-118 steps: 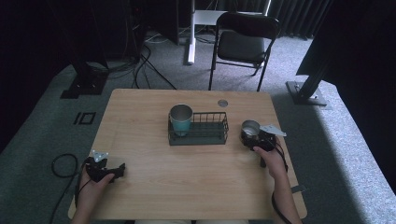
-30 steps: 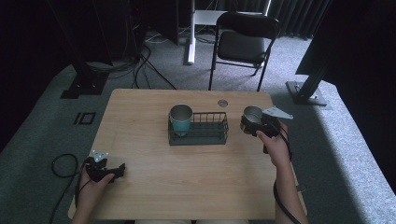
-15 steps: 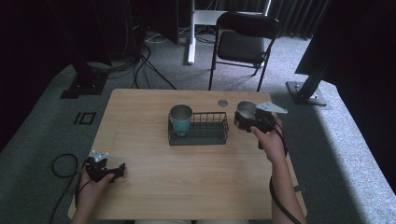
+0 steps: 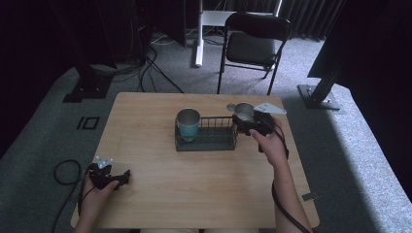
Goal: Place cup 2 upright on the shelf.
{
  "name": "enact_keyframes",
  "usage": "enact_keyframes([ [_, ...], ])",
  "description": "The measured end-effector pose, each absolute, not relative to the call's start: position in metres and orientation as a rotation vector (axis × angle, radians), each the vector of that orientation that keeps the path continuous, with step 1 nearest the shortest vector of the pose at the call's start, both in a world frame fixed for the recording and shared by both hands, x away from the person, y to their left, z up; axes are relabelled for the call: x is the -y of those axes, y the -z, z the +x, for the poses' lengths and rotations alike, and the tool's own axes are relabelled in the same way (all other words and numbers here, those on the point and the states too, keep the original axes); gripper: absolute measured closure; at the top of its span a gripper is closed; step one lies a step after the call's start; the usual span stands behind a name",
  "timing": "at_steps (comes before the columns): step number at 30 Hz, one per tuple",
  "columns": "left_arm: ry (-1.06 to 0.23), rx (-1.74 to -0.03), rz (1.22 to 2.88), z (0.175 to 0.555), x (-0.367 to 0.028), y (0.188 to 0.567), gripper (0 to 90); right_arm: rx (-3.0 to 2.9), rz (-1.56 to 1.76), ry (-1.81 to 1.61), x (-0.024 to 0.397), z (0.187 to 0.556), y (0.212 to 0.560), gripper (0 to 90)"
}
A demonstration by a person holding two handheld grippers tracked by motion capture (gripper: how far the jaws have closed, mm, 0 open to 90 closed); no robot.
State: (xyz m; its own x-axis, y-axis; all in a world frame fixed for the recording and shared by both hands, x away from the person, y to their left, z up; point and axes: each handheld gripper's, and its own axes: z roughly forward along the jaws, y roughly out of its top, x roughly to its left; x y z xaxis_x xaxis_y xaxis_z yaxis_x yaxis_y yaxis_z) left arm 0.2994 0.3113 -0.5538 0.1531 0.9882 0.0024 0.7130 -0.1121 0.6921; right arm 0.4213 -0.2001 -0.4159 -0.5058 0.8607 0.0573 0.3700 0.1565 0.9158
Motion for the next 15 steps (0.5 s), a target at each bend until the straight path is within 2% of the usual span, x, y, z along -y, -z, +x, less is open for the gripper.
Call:
enact_keyframes([
  [15,-0.652,-1.616,1.887,0.299,-0.311,0.554,2.8,-2.004,1.116,-1.357,0.165,0.429,0.415,17.8],
])
